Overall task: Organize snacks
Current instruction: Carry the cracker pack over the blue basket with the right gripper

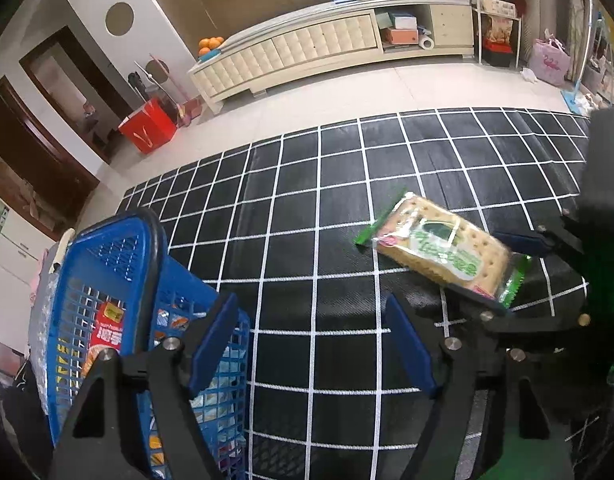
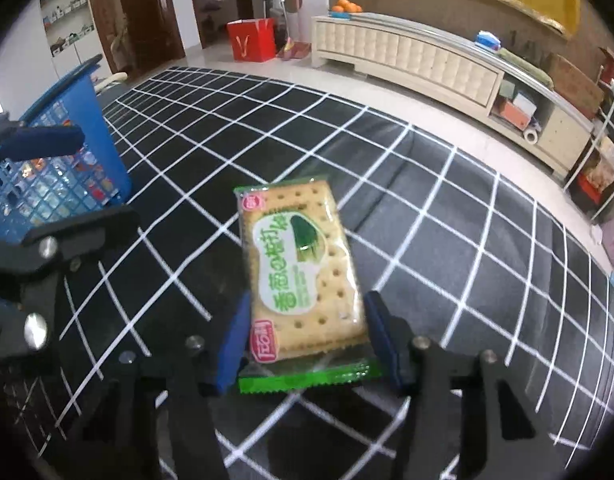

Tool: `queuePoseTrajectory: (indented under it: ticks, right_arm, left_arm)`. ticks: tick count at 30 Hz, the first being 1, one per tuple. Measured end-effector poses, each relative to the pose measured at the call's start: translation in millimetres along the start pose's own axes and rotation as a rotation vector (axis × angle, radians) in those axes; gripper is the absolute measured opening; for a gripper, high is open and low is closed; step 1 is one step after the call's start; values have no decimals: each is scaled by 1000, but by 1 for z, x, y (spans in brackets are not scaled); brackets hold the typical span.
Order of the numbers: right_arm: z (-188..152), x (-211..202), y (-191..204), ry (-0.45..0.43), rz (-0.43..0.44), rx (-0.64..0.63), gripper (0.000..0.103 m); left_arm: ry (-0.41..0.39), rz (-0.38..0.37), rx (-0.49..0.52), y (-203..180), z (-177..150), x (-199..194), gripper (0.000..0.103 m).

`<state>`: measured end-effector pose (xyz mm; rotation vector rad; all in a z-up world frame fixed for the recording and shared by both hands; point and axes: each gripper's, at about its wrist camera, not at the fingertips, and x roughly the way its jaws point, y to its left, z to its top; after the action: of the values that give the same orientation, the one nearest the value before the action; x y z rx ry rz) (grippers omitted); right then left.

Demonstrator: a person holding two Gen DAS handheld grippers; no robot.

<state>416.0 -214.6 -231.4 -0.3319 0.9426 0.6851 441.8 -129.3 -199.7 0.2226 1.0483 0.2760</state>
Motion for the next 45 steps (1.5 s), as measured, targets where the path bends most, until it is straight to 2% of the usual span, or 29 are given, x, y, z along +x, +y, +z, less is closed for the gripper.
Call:
queuePoseTrajectory:
  ticks: [2,4,9,13,19,27,34,45]
  right_arm:
    - [-6,-11,-3,-20,-18,20,60]
    - [-10,-26,-7,-43,-25,50,60]
    - [-17,-74,-5,-92,-47,77,60]
    - [-16,-108,7,-119,-79,53,60]
    - [-8,-163,24,-151,-106,100,60]
    - [6,-224,74,-204,-134,98,60]
    - [20,-242,116,-207,-131,119,60]
    - [43,-228,189,-220,-91,79,60]
  left_arm:
    - [1,-33,-16,5,-5,-5,74]
    - [8,-102,-41,7,-8,-10,74]
    - [-4,-133,-35,5,-18,-33,74]
    - [-24,-189,-51,13,-24,-57,74]
    - [-110,-272,-103,48,-37,-114,74]
    - [-201,-317,-146,101,-55,-172,74]
    - [-272,-321,-187,153,-89,-205,74]
    - [-262,-302,-231,228,-132,-210,74]
